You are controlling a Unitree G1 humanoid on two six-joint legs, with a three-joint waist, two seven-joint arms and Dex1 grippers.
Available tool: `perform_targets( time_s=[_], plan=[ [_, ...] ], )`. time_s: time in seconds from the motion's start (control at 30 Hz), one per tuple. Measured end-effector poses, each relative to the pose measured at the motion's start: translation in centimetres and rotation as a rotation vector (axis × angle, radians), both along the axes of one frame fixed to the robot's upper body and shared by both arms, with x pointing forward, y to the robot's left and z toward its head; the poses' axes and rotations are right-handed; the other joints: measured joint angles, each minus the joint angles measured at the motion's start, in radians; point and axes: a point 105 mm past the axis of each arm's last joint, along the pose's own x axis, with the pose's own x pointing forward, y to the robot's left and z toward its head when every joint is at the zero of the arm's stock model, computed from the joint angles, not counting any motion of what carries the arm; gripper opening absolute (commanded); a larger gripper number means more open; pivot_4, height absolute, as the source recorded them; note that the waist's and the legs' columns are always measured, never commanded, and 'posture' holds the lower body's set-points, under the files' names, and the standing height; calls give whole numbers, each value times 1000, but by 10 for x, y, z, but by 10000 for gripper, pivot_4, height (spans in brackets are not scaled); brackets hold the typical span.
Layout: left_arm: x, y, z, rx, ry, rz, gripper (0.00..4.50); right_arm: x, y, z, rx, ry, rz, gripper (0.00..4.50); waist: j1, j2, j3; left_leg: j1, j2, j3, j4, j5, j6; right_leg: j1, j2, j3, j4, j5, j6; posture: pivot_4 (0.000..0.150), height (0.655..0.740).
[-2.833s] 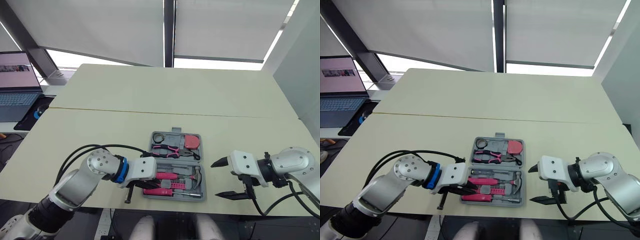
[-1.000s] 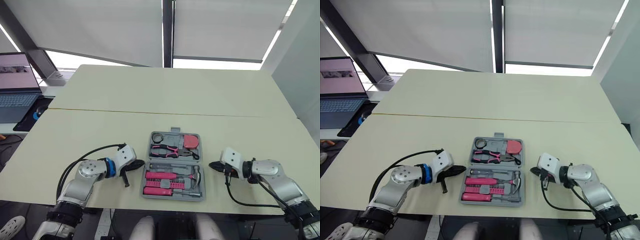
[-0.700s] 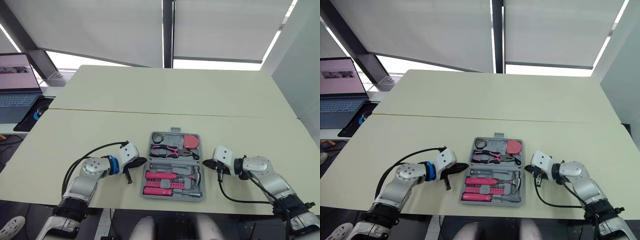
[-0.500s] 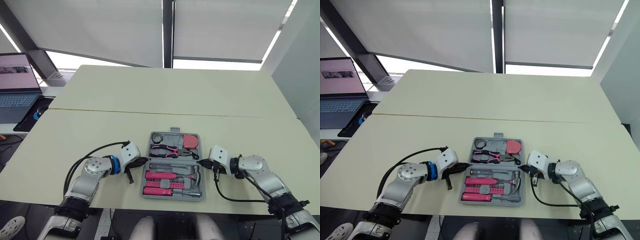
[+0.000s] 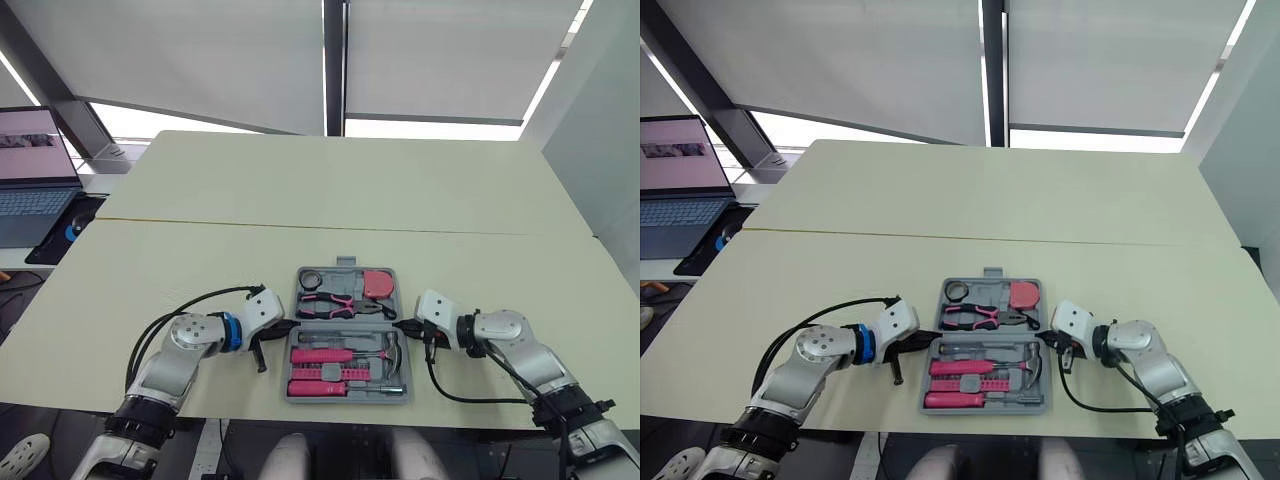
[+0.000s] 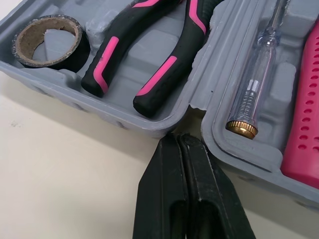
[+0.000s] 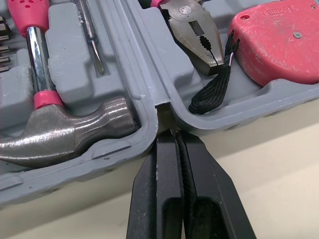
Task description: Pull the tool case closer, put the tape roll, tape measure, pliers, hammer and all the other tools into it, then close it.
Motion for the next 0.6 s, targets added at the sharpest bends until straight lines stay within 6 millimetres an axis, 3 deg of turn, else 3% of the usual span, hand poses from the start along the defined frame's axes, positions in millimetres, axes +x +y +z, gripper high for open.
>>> perform_targets(
  time_s=[0.6],
  plan=[
    [-9, -4, -2, 13, 12, -26, 0, -20, -1, -3, -18, 80, 28, 392, 1, 1, 0, 0, 0, 0, 0, 0, 0, 0, 0, 0, 0, 0, 0, 1500, 7400]
  ],
)
